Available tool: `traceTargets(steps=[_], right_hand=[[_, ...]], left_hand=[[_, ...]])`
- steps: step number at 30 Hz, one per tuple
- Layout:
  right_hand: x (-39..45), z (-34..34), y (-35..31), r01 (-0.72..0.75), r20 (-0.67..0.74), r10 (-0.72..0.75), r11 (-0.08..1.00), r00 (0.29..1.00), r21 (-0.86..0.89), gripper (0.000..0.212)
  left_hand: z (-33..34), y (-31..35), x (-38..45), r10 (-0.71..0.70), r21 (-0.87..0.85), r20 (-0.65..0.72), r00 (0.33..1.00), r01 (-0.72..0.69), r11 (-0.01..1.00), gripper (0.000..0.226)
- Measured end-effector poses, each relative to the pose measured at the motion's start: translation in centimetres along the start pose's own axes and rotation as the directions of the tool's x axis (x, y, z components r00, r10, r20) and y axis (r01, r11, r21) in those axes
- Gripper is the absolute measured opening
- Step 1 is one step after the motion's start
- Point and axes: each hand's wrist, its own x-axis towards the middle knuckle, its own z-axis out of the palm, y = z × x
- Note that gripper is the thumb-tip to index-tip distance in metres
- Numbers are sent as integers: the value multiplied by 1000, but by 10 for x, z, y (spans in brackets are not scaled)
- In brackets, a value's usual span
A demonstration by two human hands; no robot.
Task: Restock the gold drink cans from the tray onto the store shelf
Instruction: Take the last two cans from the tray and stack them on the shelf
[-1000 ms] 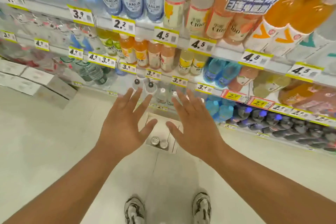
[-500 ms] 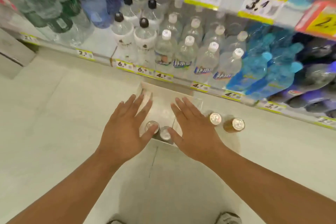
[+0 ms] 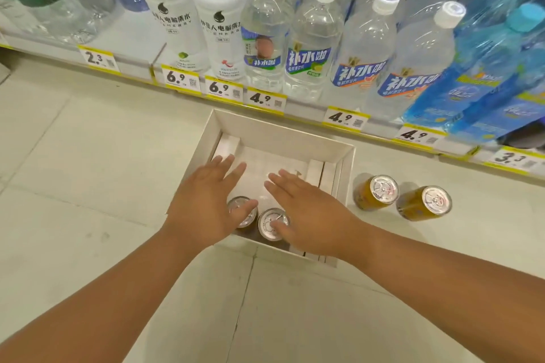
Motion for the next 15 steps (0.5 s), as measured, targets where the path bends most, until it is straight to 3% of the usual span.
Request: traceTargets(steps=[6,10,12,15], right_hand=[[-5,9,-1,13,66,-19,995,998,98,76],[3,5,0,-9,208,-17,992,978,125,76],[10,6,3,-5,265,-33,990,964,143,79],[14,15,3,-22,299,-16,992,954,125,83]], left_hand=[[6,6,4,-84,-139,232,969,118,983,90],[1,4,16,-131,-158,493,860,237,959,107],[0,7,23,-111,-83,601,792,200,976,110],[4,11,30,-102,2,625,774,129,992,99]])
